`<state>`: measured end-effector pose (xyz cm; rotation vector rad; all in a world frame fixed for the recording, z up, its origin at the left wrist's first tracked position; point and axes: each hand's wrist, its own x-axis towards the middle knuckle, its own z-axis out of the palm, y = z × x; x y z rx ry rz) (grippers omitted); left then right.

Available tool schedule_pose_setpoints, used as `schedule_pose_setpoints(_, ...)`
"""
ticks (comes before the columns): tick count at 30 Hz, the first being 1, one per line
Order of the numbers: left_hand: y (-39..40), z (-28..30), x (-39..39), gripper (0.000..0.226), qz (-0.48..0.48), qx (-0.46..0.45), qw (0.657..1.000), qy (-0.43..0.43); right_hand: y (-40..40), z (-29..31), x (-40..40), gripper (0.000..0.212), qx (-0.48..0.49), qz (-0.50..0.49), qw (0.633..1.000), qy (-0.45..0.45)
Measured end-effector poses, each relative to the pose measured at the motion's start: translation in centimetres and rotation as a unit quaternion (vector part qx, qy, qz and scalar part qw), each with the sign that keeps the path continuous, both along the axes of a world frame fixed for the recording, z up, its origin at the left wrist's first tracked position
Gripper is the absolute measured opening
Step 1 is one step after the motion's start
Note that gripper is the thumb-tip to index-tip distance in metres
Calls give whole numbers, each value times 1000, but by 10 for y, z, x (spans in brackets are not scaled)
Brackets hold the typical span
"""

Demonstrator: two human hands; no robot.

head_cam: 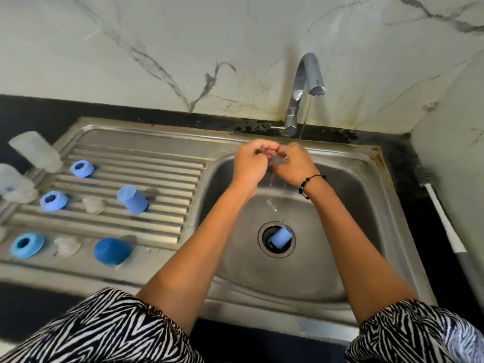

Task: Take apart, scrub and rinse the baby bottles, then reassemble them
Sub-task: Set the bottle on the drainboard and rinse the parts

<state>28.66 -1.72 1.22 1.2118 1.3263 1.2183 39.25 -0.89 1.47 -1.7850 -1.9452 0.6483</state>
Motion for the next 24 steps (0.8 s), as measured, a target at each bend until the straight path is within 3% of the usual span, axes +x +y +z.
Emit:
schedule_pose_setpoints(15, -31, -2, -235, 42, 118, -55, 989, 72, -2, 5, -202, 24, 37, 111, 993, 27)
schedule_pose_setpoints(20, -22, -11, -326, 36, 133, -80, 982, 106, 37, 7, -310, 26, 23, 172, 981, -83)
schedule_pose_setpoints(24, -6, -19, -369, 26, 85, -106, 979, 149, 62, -11, -371, 27, -31, 206, 957, -201)
